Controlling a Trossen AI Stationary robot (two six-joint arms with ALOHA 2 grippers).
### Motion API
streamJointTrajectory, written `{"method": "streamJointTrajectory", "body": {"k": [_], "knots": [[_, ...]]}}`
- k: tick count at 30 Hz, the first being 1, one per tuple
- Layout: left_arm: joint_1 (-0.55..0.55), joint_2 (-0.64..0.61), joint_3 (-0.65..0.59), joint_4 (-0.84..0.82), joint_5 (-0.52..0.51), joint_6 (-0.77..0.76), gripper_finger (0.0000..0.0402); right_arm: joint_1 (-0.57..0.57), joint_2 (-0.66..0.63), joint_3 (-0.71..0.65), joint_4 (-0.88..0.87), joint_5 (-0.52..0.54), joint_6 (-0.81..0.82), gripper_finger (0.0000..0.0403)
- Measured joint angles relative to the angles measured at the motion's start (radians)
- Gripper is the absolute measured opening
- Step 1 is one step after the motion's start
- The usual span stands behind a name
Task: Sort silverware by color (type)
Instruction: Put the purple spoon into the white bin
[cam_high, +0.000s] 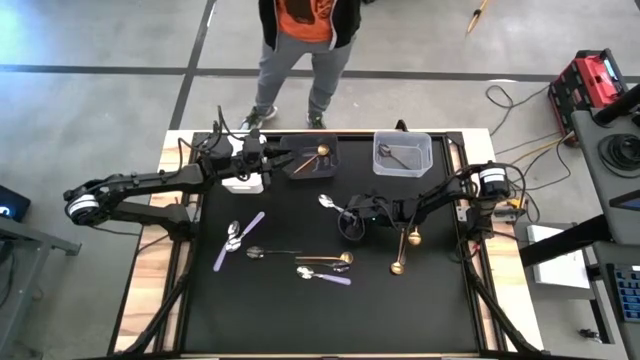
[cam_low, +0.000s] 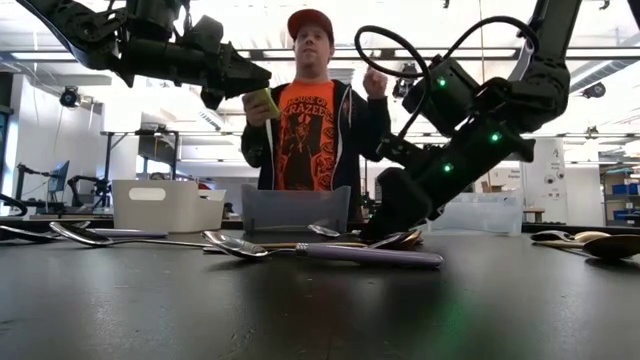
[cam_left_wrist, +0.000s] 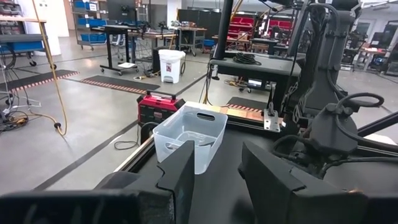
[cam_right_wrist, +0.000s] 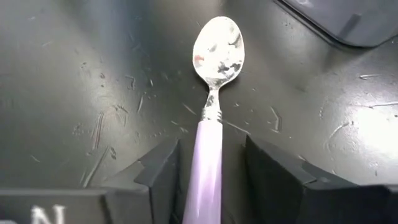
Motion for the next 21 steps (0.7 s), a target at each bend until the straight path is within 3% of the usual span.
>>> {"method": "streamJointTrajectory", "body": {"k": [10,21], "knots": [[0.000,0.000,0.000,0.000,0.000,-0.001,0.0116,-0.001,0.057,-0.001,0.029,-0.020,-0.011,0.0046],[0.000,0.000,0.000,0.000,0.000,-0.004,0.0116,-0.001,-0.011,-0.001,0.048,-0.023,-0.072,0.0045]]}}
